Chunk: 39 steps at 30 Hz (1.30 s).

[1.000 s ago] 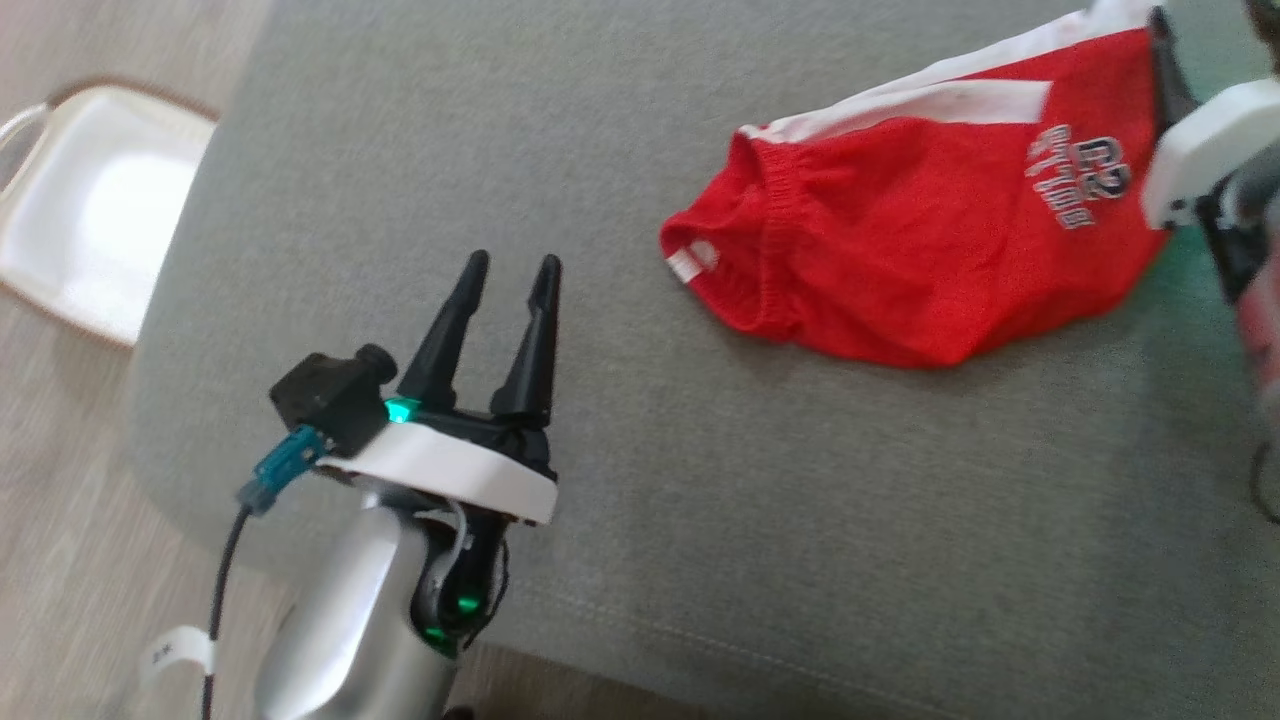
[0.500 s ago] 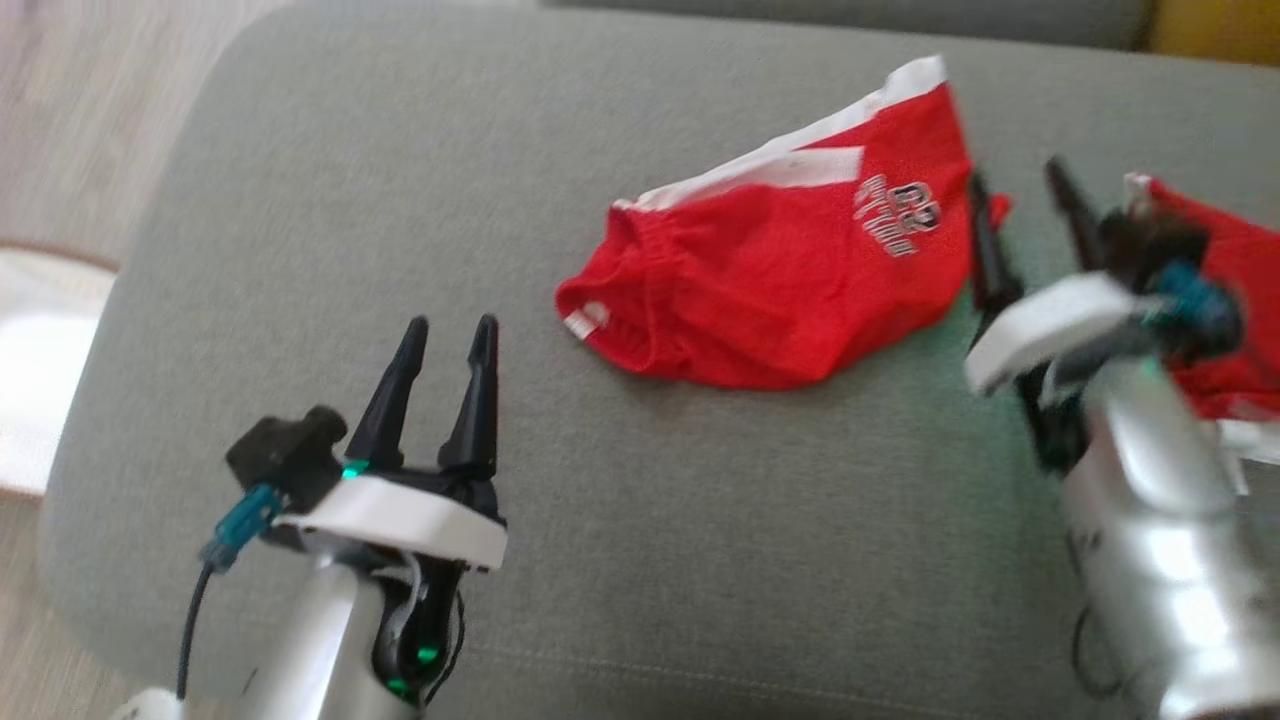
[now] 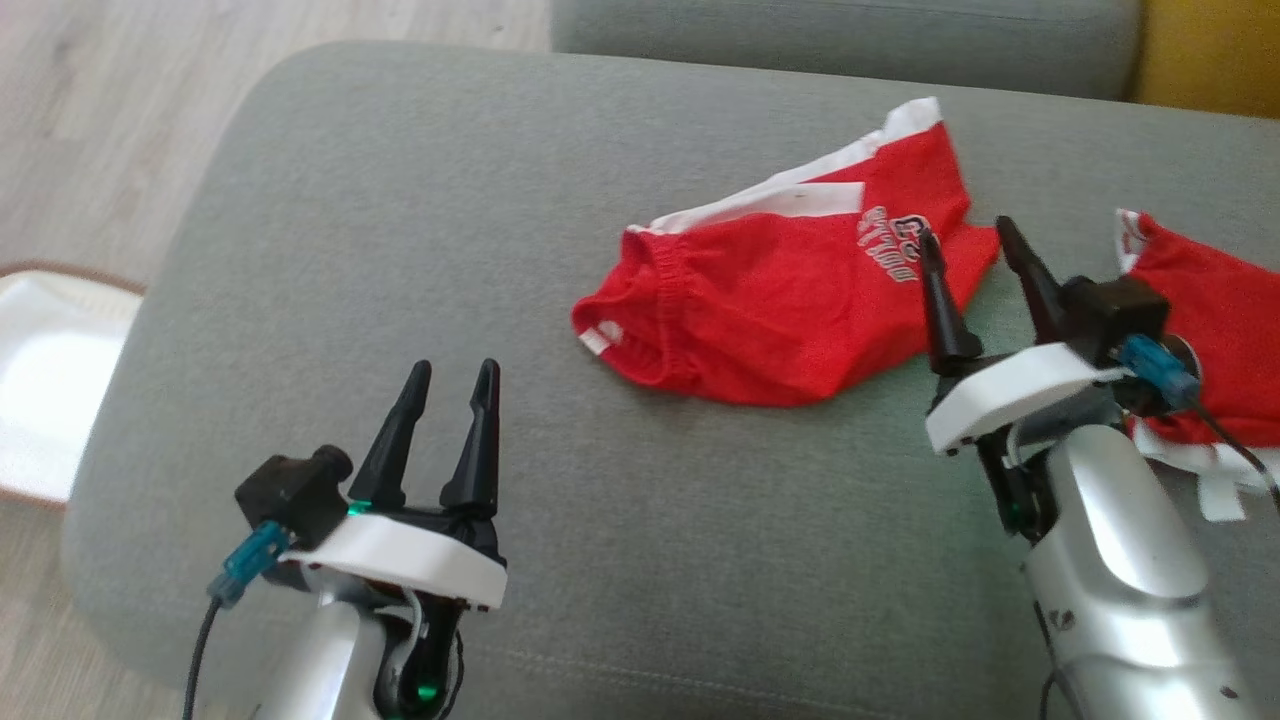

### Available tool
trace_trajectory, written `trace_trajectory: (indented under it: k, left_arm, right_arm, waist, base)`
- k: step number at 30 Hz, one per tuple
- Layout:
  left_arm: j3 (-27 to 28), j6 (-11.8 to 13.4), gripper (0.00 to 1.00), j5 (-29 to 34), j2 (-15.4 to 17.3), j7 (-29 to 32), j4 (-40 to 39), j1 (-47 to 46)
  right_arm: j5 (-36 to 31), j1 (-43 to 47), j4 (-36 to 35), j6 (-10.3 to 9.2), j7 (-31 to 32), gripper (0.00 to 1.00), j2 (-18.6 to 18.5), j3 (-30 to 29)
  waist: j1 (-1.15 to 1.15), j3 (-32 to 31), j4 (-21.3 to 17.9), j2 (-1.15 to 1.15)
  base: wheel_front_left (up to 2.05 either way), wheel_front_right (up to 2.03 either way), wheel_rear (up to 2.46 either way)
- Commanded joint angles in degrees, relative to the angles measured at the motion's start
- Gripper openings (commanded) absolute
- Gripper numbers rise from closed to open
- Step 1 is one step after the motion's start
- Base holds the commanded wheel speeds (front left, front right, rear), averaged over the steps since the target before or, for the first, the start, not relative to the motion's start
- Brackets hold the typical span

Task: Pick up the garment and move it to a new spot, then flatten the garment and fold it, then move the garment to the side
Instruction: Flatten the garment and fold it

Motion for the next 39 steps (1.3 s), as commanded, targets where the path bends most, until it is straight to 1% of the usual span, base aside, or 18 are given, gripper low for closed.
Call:
trace_trajectory:
  k: [1,4,8,14,18,20,21,27,37,38,39]
  left_arm:
    - [1.45,-0.31,1.0,-0.07,0.56,-0.31,-1.81,-1.56]
    - [0.62,-0.12,1.0,-0.53,0.56,-0.31,-1.72,-1.65]
    - [-0.8,0.13,1.0,-1.35,0.56,-0.31,-1.69,-1.9]
    - [-2.57,0.73,1.0,-2.91,0.56,-0.31,-1.52,-2.26]
    - [-3.66,1.0,1.0,-3.78,0.56,-0.31,-1.56,-2.66]
    - [-4.41,1.18,1.0,-4.4,0.56,-0.31,-1.69,-3.19]
    - [-4.41,1.18,1.0,-4.4,0.56,-0.31,-1.69,-3.19]
    - [-5.86,1.74,1.0,-5.62,0.56,-0.31,-2.04,-4.16]
    - [-7.22,2.35,1.0,-6.75,0.56,-0.31,-2.19,-5.22]
    - [-7.31,2.38,1.0,-6.82,0.56,-0.31,-2.17,-5.32]
    - [-7.4,2.4,1.0,-6.88,0.56,-0.31,-2.14,-5.42]
  right_arm:
    - [0.03,-1.82,-2.7,-0.04,1.2,1.0,0.76,2.21]
    - [0.75,-2.97,-2.89,-0.04,4.5,1.0,0.88,4.37]
    - [2.71,-6.09,-0.55,-0.04,9.44,1.0,0.56,6.37]
    - [5.71,-11.99,6.58,-0.04,15.36,1.0,-0.69,7.03]
    - [5.61,-15.94,12.12,-0.04,17.59,1.0,-2.32,7.49]
    - [4.72,-18.57,16.17,-0.04,17.9,1.0,-3.47,7.52]
    - [4.72,-18.57,16.17,-0.04,17.9,1.0,-3.47,7.52]
    - [3.46,-22.55,22.26,-0.04,16.1,1.0,-4.62,8.18]
    - [1.27,-26.21,29.31,-0.04,13.18,1.0,-5.1,11.38]
    - [1.23,-26.47,29.84,-0.04,12.87,0.96,-5.1,11.63]
    - [1.3,-26.73,30.33,-0.04,12.57,0.21,-5.02,11.85]
  waist:
    - [0.0,0.55,1.67,0.0]
    - [0.0,1.39,3.86,0.0]
    - [0.0,3.06,7.37,0.0]
    - [0.0,5.34,12.14,0.0]
    - [0.0,6.86,14.66,0.0]
    - [0.0,7.9,16.11,0.0]
    - [0.0,7.9,16.11,0.0]
    - [0.0,9.56,18.02,0.0]
    - [0.0,11.22,18.88,0.0]
    - [0.0,11.32,18.88,0.0]
    - [0.0,11.42,18.86,0.0]
  base:
    - [0.0,0.0,0.0]
    - [0.0,0.0,0.0]
    - [0.0,0.0,0.0]
    - [0.0,0.0,0.0]
    - [0.0,0.0,0.0]
    - [0.0,0.0,0.0]
    - [0.0,0.0,0.0]
    - [0.0,0.0,0.0]
    - [0.0,0.0,0.0]
    - [0.0,0.0,0.0]
    - [0.0,0.0,0.0]
